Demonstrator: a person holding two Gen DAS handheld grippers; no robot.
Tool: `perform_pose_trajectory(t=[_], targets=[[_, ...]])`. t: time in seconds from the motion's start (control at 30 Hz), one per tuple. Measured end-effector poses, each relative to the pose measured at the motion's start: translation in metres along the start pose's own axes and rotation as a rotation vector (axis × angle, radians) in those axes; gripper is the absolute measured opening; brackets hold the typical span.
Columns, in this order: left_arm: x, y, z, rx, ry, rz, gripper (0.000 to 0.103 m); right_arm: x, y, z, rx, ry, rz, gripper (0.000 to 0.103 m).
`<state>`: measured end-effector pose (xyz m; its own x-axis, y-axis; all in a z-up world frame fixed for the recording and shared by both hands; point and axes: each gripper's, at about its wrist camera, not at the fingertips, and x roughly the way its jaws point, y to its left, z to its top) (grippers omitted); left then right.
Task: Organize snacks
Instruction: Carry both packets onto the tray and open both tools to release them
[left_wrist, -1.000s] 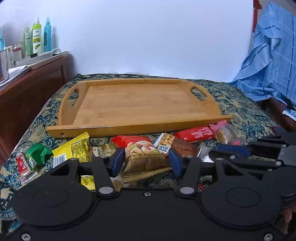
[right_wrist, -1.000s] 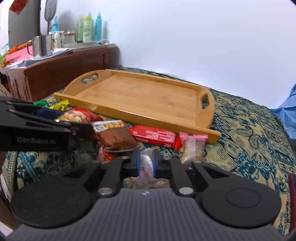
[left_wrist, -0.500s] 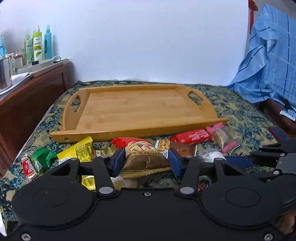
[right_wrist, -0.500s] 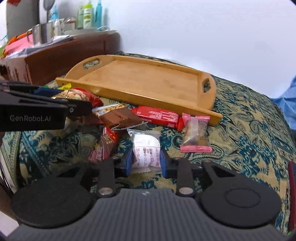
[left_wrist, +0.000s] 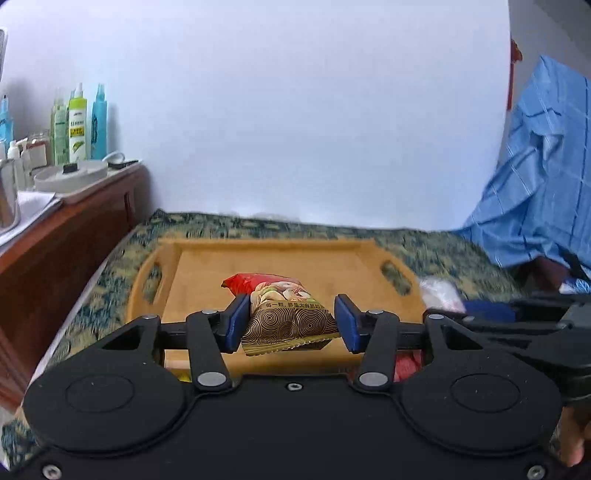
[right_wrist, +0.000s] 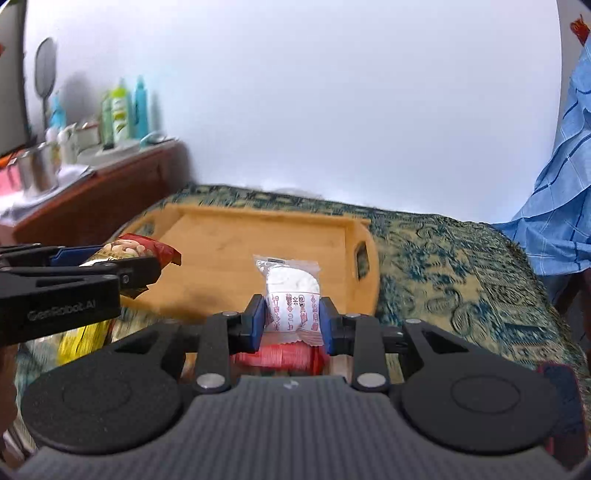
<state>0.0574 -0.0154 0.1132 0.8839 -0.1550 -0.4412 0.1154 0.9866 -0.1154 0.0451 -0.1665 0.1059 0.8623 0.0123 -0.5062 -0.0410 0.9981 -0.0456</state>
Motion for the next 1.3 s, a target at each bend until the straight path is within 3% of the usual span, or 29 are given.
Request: perform_pose_trajectory(t=[0.23, 0.53, 1.3], targets=[[0.054, 0.007, 0.027, -0.039, 0.042, -0.01, 0.048, 0.059, -0.011, 0.017, 0.086, 0.041, -0.022, 0.035], [0.108, 0.013, 0.02, -0.039, 0.113, 0.015, 0.048, 0.108, -0.017, 0.019, 0.104, 0.125, -0.044, 0.036], [0.135, 0.005, -0.002, 0.011, 0.184, 0.051, 0.048, 0.134, -0.015, 0.006, 0.075, 0.194, -0.056, 0.037]])
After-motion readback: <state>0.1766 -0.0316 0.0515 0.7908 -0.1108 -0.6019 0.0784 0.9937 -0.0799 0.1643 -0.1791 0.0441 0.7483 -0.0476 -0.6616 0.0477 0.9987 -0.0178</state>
